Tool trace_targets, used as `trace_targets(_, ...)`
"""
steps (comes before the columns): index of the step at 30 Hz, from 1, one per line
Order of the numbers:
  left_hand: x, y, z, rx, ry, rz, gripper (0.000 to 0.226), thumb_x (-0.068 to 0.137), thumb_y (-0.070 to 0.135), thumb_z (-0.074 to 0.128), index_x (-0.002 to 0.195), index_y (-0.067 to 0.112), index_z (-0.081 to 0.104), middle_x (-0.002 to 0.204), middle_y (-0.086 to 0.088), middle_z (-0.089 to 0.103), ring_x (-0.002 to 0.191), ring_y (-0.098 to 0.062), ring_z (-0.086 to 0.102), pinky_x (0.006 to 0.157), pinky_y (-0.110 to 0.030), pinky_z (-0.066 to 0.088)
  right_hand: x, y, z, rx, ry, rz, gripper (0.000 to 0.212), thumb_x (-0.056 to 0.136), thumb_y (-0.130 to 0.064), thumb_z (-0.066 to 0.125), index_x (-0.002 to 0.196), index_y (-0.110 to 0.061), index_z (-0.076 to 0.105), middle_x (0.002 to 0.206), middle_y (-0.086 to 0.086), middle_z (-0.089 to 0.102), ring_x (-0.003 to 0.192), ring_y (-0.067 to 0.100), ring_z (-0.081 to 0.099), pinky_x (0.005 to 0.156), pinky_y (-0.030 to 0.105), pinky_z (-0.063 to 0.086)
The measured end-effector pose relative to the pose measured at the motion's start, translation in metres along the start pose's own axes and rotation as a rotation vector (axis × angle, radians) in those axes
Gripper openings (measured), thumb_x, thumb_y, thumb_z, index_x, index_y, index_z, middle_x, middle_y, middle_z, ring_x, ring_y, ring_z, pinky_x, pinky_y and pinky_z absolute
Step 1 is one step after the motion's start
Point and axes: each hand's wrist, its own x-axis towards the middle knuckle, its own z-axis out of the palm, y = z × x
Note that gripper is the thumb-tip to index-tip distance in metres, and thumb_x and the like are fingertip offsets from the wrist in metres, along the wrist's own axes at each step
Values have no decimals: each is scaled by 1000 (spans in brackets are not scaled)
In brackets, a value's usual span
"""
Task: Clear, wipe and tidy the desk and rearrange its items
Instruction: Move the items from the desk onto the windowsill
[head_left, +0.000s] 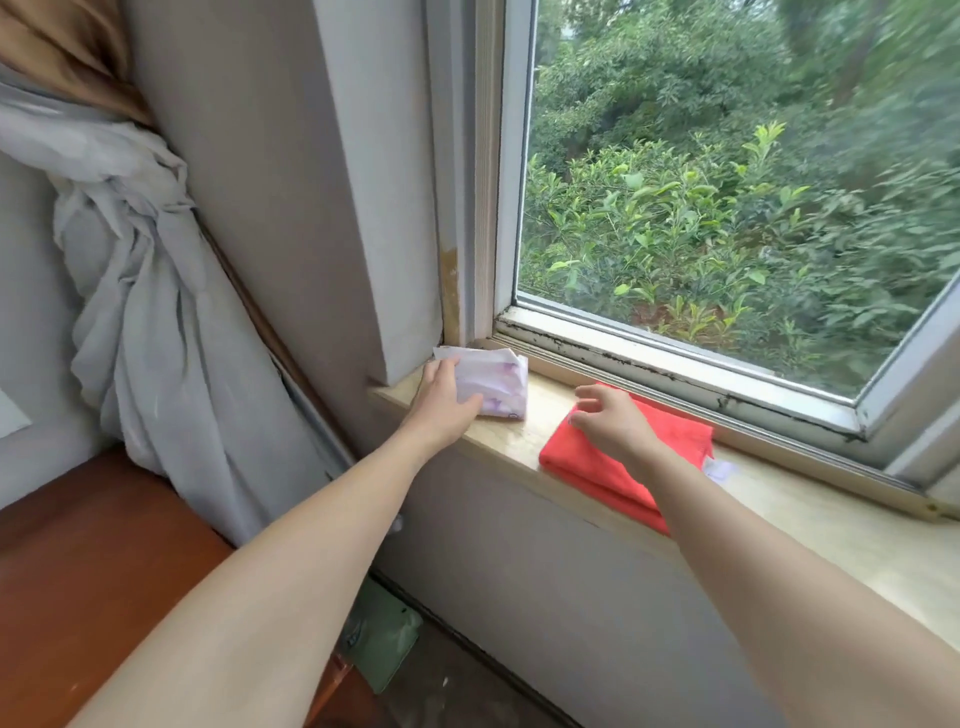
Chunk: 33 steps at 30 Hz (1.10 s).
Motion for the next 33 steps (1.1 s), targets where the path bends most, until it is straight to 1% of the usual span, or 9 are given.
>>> trace_targets(8, -21, 50, 46, 108, -186, 316, 54, 95, 19, 55, 145, 9, 39, 148, -11, 40, 136, -26, 38, 110, -35, 31, -58, 51, -49, 30, 259, 201, 46, 85, -7, 58, 131, -9, 56, 129, 15, 59, 101, 24, 59, 91, 39, 49)
trace_targets(11, -23, 58, 65, 110, -293, 247, 57, 96, 24, 57, 146, 7, 36, 146, -15, 44, 131, -27, 45, 102, -32, 36, -72, 68, -56, 53, 262, 300, 45, 85, -7, 60, 129, -6, 56, 120, 13, 62, 112, 27, 58, 93, 34, 46)
trace_targets(14, -22, 59, 74, 74, -350, 103, 60, 97, 28, 57, 147, 5, 33, 139, -15, 51, 124, -27, 52, 96, -31, 41, -76, 77, -53, 189, 253, 354, 27, 82, -4, 61, 106, -12, 53, 86, 6, 60, 80, 24, 55, 66, 29, 40)
trace_targets(16, -19, 58, 76, 41, -372, 47, 59, 96, 28, 58, 145, 5, 34, 135, -14, 53, 118, -26, 54, 96, -33, 44, -72, 79, -51, 279, 280, 368, 23, 82, -1, 61, 98, -14, 50, 76, 5, 55, 73, 23, 51, 64, 31, 39)
trace_targets(21, -15, 63, 75, -206, -347, -86, 62, 94, 25, 64, 144, 3, 35, 136, -12, 48, 112, -21, 52, 85, -28, 51, -50, 94, -43, 500, 356, 430, 19, 76, -20, 74, 77, -15, 56, 93, 12, 69, 92, 30, 67, 87, 49, 56)
trace_targets(24, -13, 59, 77, -309, -437, -162, 54, 88, 27, 72, 126, -6, 52, 116, -11, 58, 98, -19, 55, 78, -27, 48, -41, 97, -36, 500, 343, 425, 30, 70, -30, 81, 88, -13, 65, 98, 12, 72, 89, 29, 69, 81, 48, 58)
trace_targets(27, -18, 55, 71, -306, -508, -169, 32, 72, 25, 69, 94, 4, 58, 89, -10, 58, 82, -21, 52, 76, -31, 41, -47, 81, -34, 584, 274, 452, 28, 79, -13, 79, 100, -9, 61, 102, 10, 68, 88, 24, 65, 68, 35, 52)
trace_targets(31, -34, 45, 56, -373, -565, -192, 5, 82, 13, 59, 84, 14, 54, 76, 1, 57, 74, -13, 55, 75, -25, 44, -57, 76, -24, 615, 210, 446, 31, 80, -4, 75, 101, -7, 53, 98, 12, 64, 84, 24, 62, 60, 31, 48)
trace_targets(33, -46, 33, 46, -435, -609, -188, 10, 83, 6, 56, 83, 15, 52, 76, 1, 56, 74, -13, 53, 76, -25, 43, -66, 68, -14, 603, 182, 427, 25, 79, -4, 75, 93, -8, 54, 88, 9, 63, 77, 21, 62, 56, 27, 49)
